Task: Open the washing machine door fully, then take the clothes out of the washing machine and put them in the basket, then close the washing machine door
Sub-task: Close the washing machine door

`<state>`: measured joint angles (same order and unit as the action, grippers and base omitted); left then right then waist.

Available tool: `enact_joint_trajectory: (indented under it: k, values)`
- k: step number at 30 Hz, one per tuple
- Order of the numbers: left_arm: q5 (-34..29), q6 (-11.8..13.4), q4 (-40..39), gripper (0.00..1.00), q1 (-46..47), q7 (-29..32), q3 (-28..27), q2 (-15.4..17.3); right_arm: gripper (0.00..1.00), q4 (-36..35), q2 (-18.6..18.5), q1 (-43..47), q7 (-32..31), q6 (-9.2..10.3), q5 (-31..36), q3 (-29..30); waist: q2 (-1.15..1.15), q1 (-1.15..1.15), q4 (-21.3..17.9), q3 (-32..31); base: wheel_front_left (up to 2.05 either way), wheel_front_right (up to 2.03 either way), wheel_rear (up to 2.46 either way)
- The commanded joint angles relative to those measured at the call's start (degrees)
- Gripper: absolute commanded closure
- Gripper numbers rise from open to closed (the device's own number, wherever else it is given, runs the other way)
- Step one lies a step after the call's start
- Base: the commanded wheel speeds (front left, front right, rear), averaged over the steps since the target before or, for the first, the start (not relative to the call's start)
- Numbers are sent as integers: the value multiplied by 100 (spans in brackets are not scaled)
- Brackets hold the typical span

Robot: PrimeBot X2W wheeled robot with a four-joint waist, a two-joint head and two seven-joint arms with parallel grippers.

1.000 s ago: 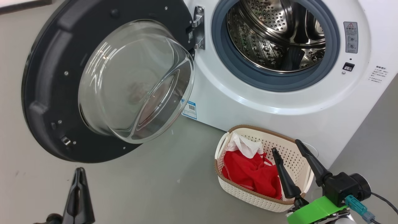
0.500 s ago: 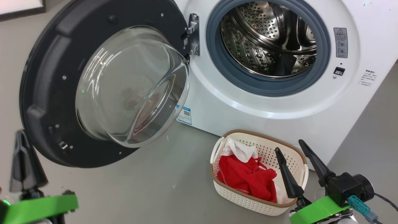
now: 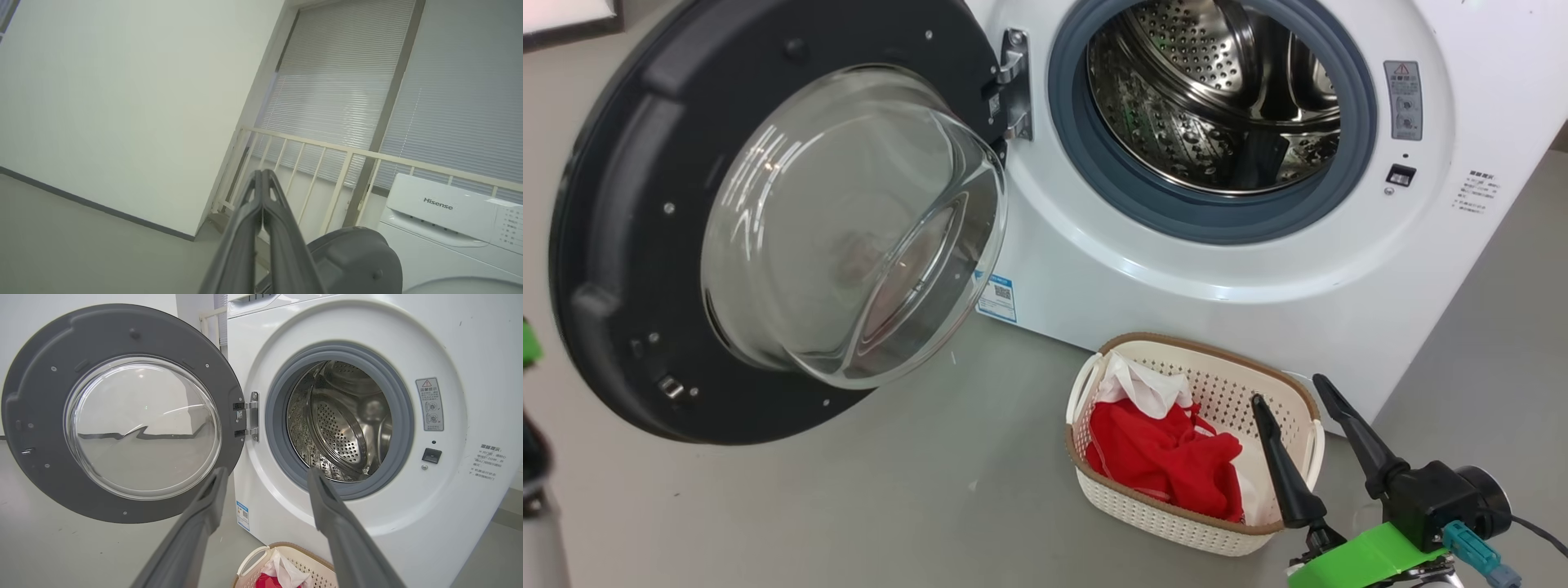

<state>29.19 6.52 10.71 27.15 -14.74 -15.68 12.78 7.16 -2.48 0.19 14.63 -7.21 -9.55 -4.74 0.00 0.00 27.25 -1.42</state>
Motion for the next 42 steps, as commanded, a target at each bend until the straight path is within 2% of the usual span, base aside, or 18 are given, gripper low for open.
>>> enact_joint_trajectory:
  k: [1, 5, 6, 12, 18, 27, 31, 42]
  values:
    - [167, -82, 117, 100, 406, -25, -277, 218, 0, -170, -40, -107, 32, -28, 55, -122, 0, 0, -38, 44, 0, 0, 0]
    - [635, -234, 1009, 100, 1046, 20, -533, 256, 0, -192, -40, -141, -5, -28, 101, -110, 0, 0, -105, 126, 0, 0, 0]
    - [845, -292, 1490, 100, 1354, 134, -626, 331, 0, -213, -40, -159, -33, -28, 133, -104, 0, 0, -138, 171, 0, 0, 0]
    - [1534, -239, 2835, 100, 2135, 633, -1091, 597, 0, -289, -43, -231, -121, -28, 226, -144, 0, 0, -270, 299, 0, 0, 0]
    - [2186, -218, 3621, 100, 2572, 1444, -1474, 835, 0, -358, -96, -257, -172, -28, 250, -123, 0, 0, -394, 423, 0, 0, 0]
    - [2322, -383, 4288, 100, 2723, 2671, -1254, 1232, 0, -410, -145, -290, -199, -28, 239, -132, 0, 0, -496, 509, 0, 0, 0]
    - [2386, -520, 4418, 100, 2718, 3207, -1139, 1286, 0, -403, -145, -278, -193, -28, 239, -109, 0, 0, -489, 505, 0, 0, 0]
    - [2713, -803, 4537, 100, 2648, 4150, -1134, 1314, 0, -375, -118, -265, -161, -28, 231, -146, 0, 0, -443, 478, 0, 0, 0]
